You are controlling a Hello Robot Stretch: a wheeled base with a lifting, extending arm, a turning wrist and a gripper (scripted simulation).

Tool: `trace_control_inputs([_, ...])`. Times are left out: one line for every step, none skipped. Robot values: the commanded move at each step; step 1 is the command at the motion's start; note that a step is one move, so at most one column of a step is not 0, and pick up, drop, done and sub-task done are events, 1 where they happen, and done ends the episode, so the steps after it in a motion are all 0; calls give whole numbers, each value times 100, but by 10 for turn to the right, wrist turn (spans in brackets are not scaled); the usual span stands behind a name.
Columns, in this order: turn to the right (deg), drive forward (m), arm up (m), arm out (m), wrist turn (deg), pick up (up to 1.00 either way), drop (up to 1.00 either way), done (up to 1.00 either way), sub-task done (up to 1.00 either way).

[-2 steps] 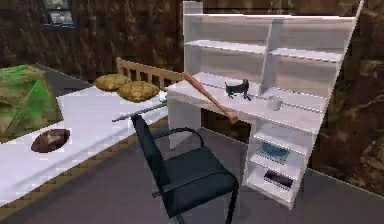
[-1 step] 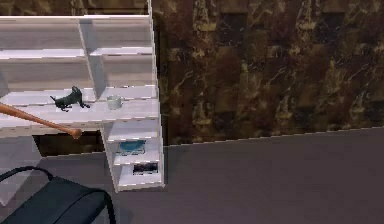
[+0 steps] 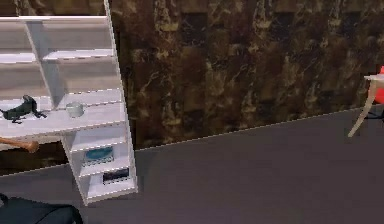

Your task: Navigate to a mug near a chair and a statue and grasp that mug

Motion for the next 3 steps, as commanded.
trace_control_inputs([0,80,0,0,0,0,0,0,0])
trace_control_inputs([-450,0,0,0,0,0,0,0,0])
trace_control_inputs([450,0,0,0,0,0,0,0,0])
